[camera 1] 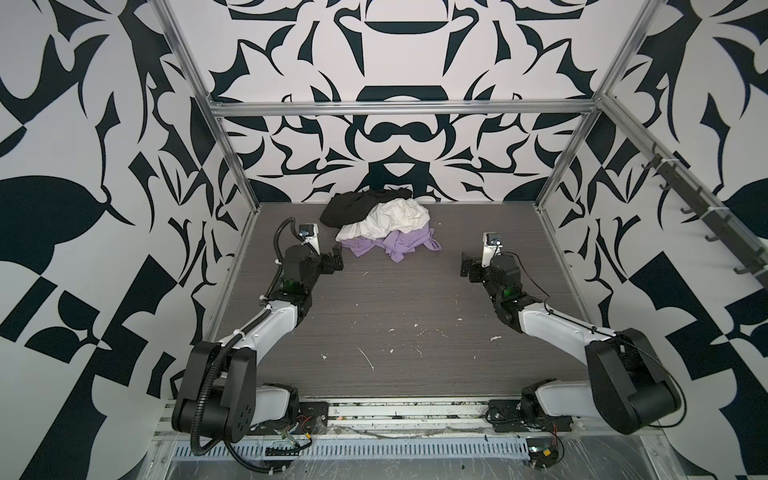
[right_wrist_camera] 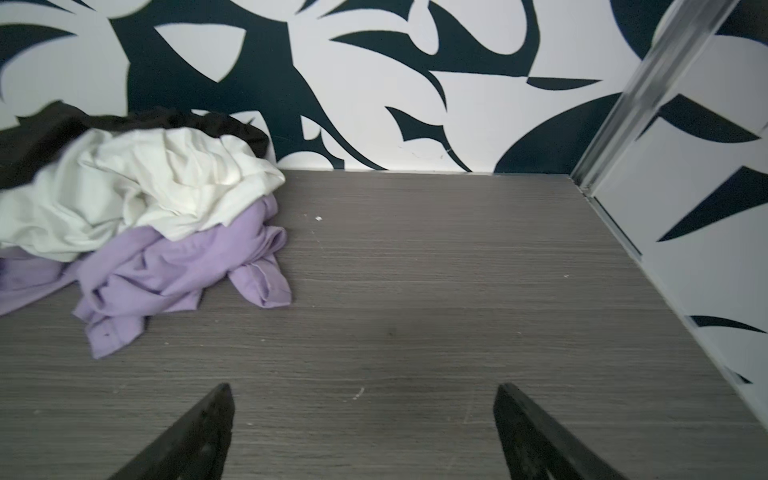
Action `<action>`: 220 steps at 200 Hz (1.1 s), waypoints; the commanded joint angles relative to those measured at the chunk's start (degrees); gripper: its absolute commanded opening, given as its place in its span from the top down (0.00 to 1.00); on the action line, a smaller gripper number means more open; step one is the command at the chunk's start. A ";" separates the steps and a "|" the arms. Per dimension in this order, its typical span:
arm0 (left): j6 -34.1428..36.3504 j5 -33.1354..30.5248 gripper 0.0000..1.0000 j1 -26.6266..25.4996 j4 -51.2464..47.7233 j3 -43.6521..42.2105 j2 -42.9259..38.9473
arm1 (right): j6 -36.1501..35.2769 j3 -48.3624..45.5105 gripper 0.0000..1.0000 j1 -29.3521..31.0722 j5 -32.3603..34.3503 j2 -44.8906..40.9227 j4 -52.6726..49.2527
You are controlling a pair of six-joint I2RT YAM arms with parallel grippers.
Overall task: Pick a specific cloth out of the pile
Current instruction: 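Move both grippers forward toward the cloth pile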
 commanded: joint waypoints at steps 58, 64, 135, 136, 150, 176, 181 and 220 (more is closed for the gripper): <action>-10.57 10.00 0.01 -0.84 -16.42 11.39 6.76 | 29.05 10.64 0.01 1.04 -7.81 9.17 -4.85; -10.85 10.27 0.01 -0.97 -16.71 11.59 6.89 | 30.97 11.26 0.00 1.04 -8.58 10.09 -5.02; -13.03 11.91 0.01 -3.73 -16.59 12.91 9.12 | 45.36 16.17 0.02 1.12 -19.23 18.87 1.27; -13.04 11.96 0.01 -3.78 -16.63 12.91 9.18 | 45.54 16.16 0.02 1.08 -19.24 18.96 1.38; -13.22 12.42 0.01 -4.33 -16.63 13.43 9.94 | 48.42 16.91 0.06 1.17 -19.42 20.73 2.52; -13.72 13.65 0.00 -4.97 -16.58 14.35 11.41 | 53.15 19.03 0.13 1.21 -22.02 24.48 4.61; -13.90 13.85 0.01 -5.06 -16.59 14.50 11.76 | 53.86 19.63 0.15 1.21 -22.70 25.29 5.19; -14.85 15.16 0.00 -5.59 -16.61 15.71 13.83 | 59.56 24.60 0.28 1.56 -24.91 30.68 3.98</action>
